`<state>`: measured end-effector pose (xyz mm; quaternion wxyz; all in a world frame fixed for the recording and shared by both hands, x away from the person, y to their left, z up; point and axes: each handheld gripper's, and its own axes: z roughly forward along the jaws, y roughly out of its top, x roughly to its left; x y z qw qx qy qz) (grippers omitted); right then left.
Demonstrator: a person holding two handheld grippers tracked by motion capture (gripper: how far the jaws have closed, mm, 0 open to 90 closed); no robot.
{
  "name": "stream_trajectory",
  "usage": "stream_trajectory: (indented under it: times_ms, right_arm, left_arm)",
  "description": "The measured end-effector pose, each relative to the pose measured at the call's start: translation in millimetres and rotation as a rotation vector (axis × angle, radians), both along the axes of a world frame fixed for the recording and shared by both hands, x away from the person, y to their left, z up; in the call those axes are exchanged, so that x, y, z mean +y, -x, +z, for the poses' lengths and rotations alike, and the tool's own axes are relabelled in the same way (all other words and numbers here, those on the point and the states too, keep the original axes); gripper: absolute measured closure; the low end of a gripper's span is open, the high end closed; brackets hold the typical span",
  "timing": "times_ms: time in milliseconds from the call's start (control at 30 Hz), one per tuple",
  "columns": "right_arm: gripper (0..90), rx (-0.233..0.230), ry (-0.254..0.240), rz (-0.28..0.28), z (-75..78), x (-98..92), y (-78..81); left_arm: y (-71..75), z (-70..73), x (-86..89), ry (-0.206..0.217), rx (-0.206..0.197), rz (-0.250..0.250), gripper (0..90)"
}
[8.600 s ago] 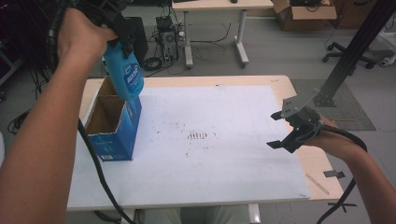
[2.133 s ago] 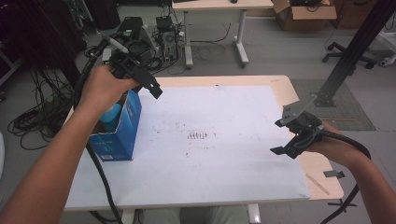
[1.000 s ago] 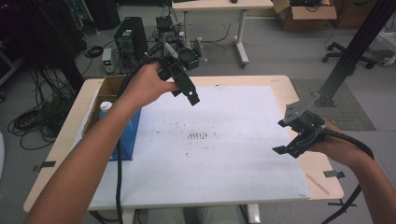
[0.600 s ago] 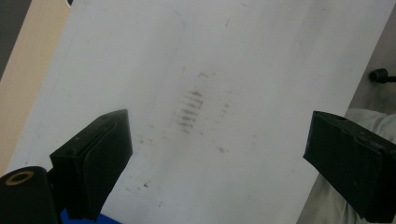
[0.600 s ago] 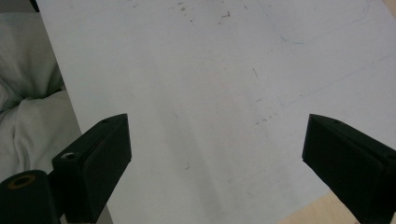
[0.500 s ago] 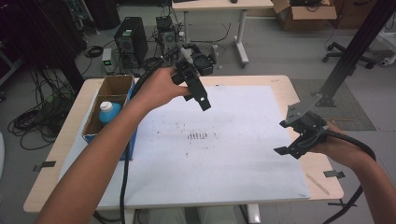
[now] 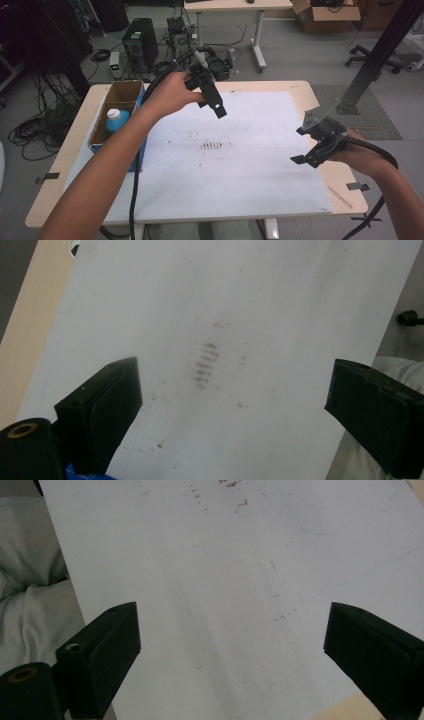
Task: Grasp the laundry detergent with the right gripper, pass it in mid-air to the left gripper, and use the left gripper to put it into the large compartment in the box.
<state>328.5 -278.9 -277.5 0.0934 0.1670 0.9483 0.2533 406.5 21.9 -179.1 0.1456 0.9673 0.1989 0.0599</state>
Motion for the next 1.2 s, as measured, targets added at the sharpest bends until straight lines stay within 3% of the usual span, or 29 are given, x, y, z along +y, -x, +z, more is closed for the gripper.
stream_trajectory:
  times_ms: [700,967,1200]
  right_arm:
    - [7.3,0.01,0.006,0.004,-2.3,1.9,-1.3]
    - [6.6,0.036,0.011,0.001,-2.8,3.8,-4.1]
    - [6.7,0.021,0.002,0.001,-1.9,3.5,-4.3]
  left_arm:
    - [-3.0,-2.1,-2.3,-0.001,0.002,0.002,8.2]
    - [-3.3,-1.7,-0.7,0.001,0.002,0.007,8.3]
    - [-4.1,-1.5,0.4,0.001,0.003,0.013,8.3]
